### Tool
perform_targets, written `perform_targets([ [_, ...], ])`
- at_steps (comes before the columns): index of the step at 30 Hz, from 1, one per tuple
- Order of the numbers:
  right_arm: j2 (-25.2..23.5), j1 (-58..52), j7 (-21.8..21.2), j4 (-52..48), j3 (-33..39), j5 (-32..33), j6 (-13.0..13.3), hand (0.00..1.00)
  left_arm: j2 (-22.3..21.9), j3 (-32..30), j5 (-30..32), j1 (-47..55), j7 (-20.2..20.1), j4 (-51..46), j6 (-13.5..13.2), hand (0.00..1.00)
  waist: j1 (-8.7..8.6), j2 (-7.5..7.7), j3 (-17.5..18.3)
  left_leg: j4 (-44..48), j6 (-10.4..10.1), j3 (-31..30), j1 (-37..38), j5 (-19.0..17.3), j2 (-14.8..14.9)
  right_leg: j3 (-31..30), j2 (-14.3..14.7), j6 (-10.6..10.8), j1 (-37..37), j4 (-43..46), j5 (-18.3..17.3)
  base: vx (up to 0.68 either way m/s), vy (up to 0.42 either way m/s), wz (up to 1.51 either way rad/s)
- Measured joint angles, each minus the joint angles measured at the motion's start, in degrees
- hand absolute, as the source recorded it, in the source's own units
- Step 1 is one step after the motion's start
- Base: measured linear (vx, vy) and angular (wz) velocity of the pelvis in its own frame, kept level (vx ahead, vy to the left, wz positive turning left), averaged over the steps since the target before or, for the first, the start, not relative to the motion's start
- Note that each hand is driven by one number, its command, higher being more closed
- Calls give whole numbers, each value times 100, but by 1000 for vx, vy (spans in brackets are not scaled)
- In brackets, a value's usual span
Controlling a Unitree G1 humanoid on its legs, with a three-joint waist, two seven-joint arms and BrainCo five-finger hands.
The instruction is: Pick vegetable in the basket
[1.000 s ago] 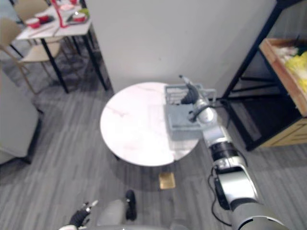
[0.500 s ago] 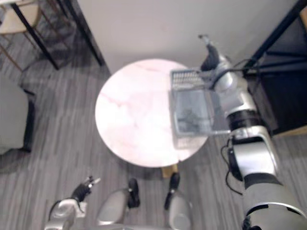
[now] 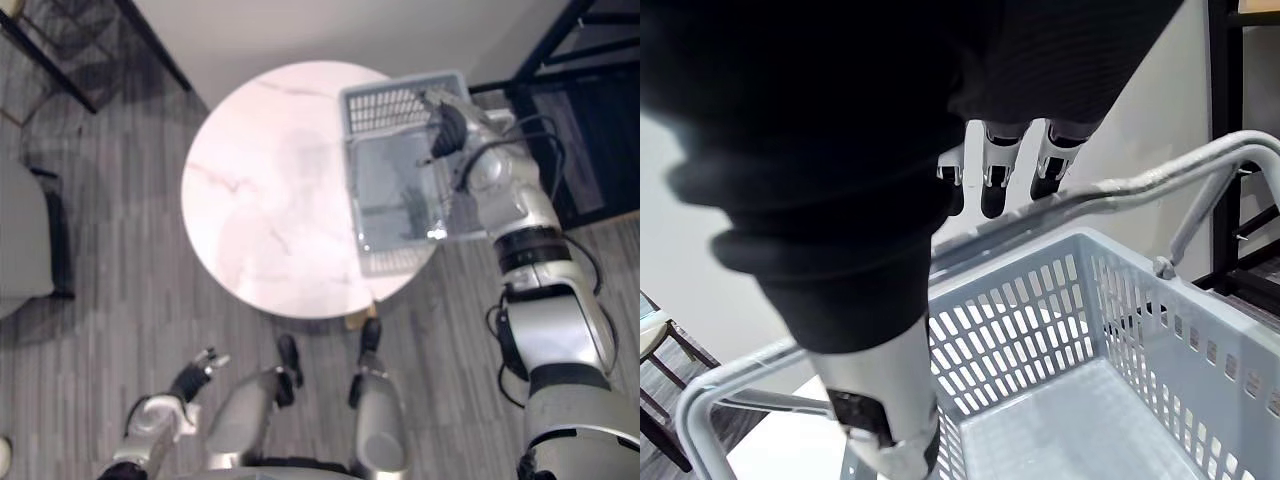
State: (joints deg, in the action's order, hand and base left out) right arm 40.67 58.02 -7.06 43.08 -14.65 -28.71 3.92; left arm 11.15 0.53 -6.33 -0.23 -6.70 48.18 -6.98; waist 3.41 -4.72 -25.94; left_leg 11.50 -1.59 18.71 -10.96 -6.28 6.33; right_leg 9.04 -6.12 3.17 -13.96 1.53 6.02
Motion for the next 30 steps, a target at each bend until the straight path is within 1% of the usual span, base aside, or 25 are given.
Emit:
perform_targets([
  [1,0,-30,2,-4,1,1,10,0,0,24,0,-1,-2,-3,0,0,0,-2,-1,-38,-9,0,6,11,-1,0,7,7,-1,-29,12,37,-11,-4],
  [2,0,-30,13,-26,2,2,19,100,-1,47,0,-11,-7,-2,0,0,2,-17,-10,-49,-10,9,0,11,-1,-3,14,-1,-4,-62,27,33,-8,-4],
  [4,0,-30,47,-69,2,2,32,100,-1,135,-2,-42,-11,1,0,0,2,-62,-34,-68,-9,15,-8,13,-13,-9,8,-1,-27,-61,27,10,-1,-2],
  [6,5,6,151,-215,6,1,29,100,-3,228,-10,-163,-6,14,8,0,-7,-121,-43,-167,9,-11,-108,88,-72,4,-31,11,-156,-59,38,-9,15,6],
  [8,2,208,196,-216,-55,18,8,100,-2,325,-24,-475,30,176,12,0,9,-185,-77,-316,34,-76,-269,236,-140,68,-74,7,-333,-82,94,-21,9,21],
  [10,-5,390,123,-183,-217,55,-68,100,-4,417,-26,-544,76,207,8,0,41,-210,-88,-439,33,-89,-299,330,-181,105,-97,-7,-387,-128,133,-8,2,15],
  [11,-3,475,66,-159,-312,52,-170,100,-10,464,-27,-590,114,209,10,0,82,-242,-103,-510,43,-110,-300,383,-198,134,-104,-8,-388,-162,149,3,3,15],
  [12,9,582,38,-96,-406,51,-269,100,-7,477,-27,-607,153,213,10,0,83,-268,-116,-564,43,-172,-304,425,-222,165,-116,-9,-390,-164,149,7,4,17],
  [15,101,775,21,192,-608,46,-362,100,-4,477,-27,-607,187,214,-4,0,151,-288,-123,-652,48,-196,-301,489,-258,184,-125,-16,-401,-189,165,5,10,8],
  [18,158,896,-24,324,-741,1,-365,100,6,475,-26,-606,191,209,-22,0,155,-290,-123,-721,65,-187,-295,534,-292,180,-125,-13,-393,-268,225,0,0,0],
  [19,190,964,-52,387,-839,-3,-363,100,7,474,-25,-606,186,202,-54,0,150,-297,-120,-753,73,-176,-289,556,-310,171,-127,-11,-388,-312,261,9,11,-4],
  [22,223,1046,-219,578,-842,-7,-337,100,3,413,-17,-500,139,47,-210,0,175,-306,-114,-768,78,-59,-199,563,-317,106,-116,-5,-311,-412,331,22,15,-12],
  [23,196,1034,-227,729,-846,-7,-278,100,-5,374,-9,-329,107,-136,-255,0,202,-301,-114,-763,49,-32,-68,535,-370,0,-97,10,-185,-512,380,44,25,-30],
  [24,179,1027,-228,802,-846,-3,-255,100,-11,331,-8,-222,80,-247,-269,0,219,-296,-111,-700,17,-28,-15,485,-376,-73,-88,18,-134,-549,392,63,32,-65],
  [25,72,1036,-232,998,-846,3,-189,100,-17,214,-10,55,19,-473,-339,0,265,-259,-96,-354,7,-135,8,268,-356,-336,-53,21,-78,-546,394,72,21,-113],
  [26,15,996,-232,1109,-844,24,-61,100,-49,94,-22,304,-26,-597,-414,0,400,-253,-95,106,20,-490,-12,-35,-334,-684,10,23,-32,-538,386,60,8,-140],
  [27,-6,971,-231,1154,-840,59,29,100,-58,64,-25,419,-36,-640,-421,0,479,-253,-92,298,27,-720,-11,-203,-333,-889,57,7,-25,-545,372,23,9,-159],
  [28,-23,910,-230,1158,-825,92,173,100,-85,-4,-26,568,-43,-708,-422,0,528,-261,-85,513,-13,-1034,3,-469,-321,-1164,141,38,-26,-560,370,-32,48,-154],
  [29,6,522,-208,909,-540,368,339,100,-113,-92,-16,730,-96,-643,-389,0,436,-189,-8,673,-82,-1067,6,-758,-290,-1322,244,10,-29,-648,418,-35,51,-129],
  [30,26,268,-202,818,-349,481,383,100,-115,-102,-10,727,-120,-608,-367,0,405,-118,59,669,-61,-971,23,-789,-291,-1324,233,10,-44,-691,418,-26,44,-91],
])
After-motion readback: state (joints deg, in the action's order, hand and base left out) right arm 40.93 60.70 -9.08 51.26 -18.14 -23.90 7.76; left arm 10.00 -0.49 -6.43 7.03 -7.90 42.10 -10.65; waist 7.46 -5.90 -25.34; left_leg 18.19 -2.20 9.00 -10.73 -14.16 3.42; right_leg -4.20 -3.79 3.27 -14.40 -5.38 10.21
